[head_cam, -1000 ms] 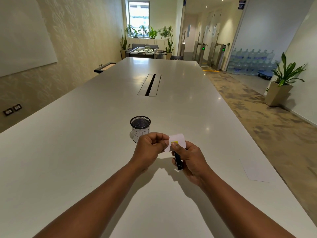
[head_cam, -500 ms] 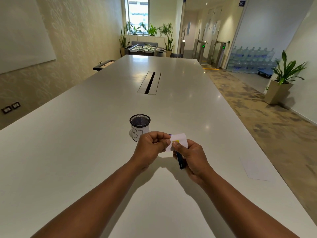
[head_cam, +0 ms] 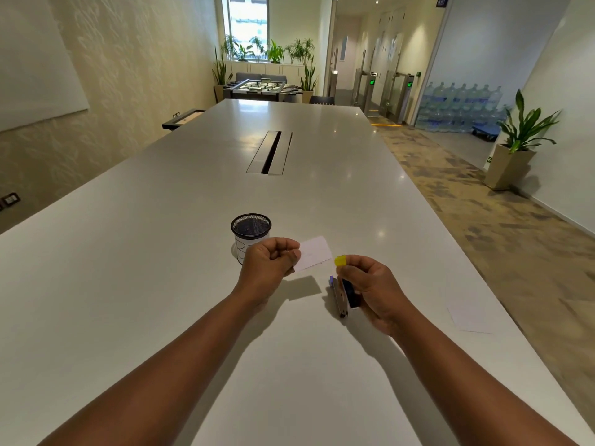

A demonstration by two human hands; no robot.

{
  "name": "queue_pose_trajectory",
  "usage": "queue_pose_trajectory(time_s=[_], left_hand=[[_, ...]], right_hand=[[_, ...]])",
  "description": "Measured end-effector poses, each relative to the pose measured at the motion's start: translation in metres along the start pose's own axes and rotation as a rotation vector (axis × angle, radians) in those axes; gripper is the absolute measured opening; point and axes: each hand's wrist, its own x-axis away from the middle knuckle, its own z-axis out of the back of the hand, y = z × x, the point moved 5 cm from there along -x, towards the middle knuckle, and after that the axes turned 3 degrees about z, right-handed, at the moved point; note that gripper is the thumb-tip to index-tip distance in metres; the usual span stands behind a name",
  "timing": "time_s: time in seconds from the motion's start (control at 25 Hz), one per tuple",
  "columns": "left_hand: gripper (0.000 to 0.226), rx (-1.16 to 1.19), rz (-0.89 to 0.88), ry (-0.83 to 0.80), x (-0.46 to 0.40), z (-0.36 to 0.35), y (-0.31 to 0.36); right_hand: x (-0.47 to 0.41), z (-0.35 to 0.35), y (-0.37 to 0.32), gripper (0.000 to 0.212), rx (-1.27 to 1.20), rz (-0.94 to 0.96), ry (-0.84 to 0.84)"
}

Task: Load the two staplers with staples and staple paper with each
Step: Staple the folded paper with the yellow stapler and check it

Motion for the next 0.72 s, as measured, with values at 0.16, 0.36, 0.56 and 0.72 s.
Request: queue_pose_trajectory(time_s=[0.16,0.36,0.56,0.72], left_hand=[[0.015,0.023,0.028,-0.005,-0.009,-0.003,-0.005],[0.015,0.014,0.058,-0.005,-0.018,-0.01,-0.01],[0.014,0.006,0.07,-0.017,-0.025,-0.014,-0.013],[0.014,0.003,0.075,-0.023,-0.027,-0.013,-0.016]], right_hand=[[-0.011,0.038,-0.004,0.015,0.223,0.076,0.262],[-0.02,0.068,0.002,0.03,0.775,0.153,0.43],[-0.03,0.071,0.017,0.042,1.09,0.116,0.398],[-0.037,0.07,0.02,0.046,1.139,0.099,0.405]])
